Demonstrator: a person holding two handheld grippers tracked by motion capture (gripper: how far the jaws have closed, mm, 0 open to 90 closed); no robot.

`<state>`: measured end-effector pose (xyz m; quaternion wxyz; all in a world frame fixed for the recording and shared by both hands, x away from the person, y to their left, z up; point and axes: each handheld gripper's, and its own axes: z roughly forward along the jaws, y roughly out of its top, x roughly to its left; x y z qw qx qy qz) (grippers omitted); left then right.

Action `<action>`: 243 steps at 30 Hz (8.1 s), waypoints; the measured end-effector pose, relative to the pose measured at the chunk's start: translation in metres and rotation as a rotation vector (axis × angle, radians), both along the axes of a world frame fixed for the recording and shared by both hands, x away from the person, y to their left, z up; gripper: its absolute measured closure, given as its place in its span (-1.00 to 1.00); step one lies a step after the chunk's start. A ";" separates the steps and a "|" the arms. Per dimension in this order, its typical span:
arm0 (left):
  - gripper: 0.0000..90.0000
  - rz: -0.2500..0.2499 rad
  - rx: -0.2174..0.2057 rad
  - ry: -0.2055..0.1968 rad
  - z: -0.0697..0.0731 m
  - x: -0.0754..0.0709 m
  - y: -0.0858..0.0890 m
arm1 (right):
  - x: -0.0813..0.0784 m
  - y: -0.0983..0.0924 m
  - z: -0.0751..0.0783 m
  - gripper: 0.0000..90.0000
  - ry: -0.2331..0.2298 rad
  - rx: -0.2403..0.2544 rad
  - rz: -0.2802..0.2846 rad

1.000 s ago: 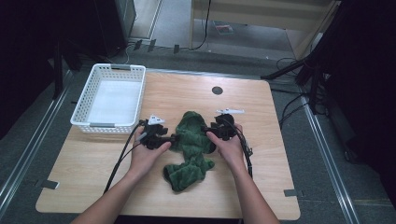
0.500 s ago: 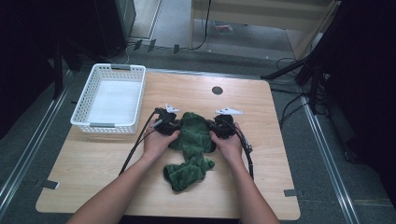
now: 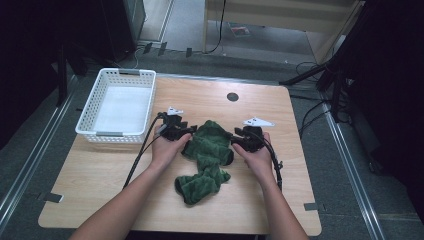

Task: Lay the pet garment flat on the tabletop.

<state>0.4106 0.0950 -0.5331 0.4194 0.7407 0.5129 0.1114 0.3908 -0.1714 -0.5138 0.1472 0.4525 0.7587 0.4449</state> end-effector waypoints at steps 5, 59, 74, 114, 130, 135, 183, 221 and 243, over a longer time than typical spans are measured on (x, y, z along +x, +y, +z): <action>0.35 -0.049 0.107 -0.005 -0.004 0.000 -0.016 | 0.009 0.020 -0.013 0.74 0.023 -0.154 -0.016; 0.19 0.061 -0.022 0.000 0.008 -0.001 0.019 | 0.013 0.026 0.003 0.19 -0.024 -0.002 -0.047; 0.68 -0.093 -0.042 0.090 -0.008 -0.061 0.024 | -0.054 0.019 -0.020 0.64 0.102 0.052 0.072; 0.90 -0.187 -0.035 0.047 -0.019 -0.141 0.049 | -0.159 0.083 0.007 1.00 -0.045 0.016 0.220; 0.60 -0.143 -0.044 0.018 -0.012 -0.143 0.053 | -0.146 -0.062 0.005 0.50 0.006 0.142 -0.394; 0.18 -0.133 -0.121 -0.003 -0.005 -0.143 0.048 | -0.147 -0.034 0.011 0.19 -0.075 0.091 -0.207; 0.76 -0.182 0.046 0.019 -0.016 -0.147 0.052 | 0.040 0.092 -0.020 0.38 0.148 -0.135 -0.114; 0.66 -0.135 0.084 0.003 -0.006 -0.093 -0.010 | -0.070 0.054 -0.019 0.58 0.134 -0.076 0.037; 0.17 -0.114 -0.050 -0.045 -0.007 -0.126 0.054 | -0.102 0.005 0.005 0.16 -0.072 -0.033 0.004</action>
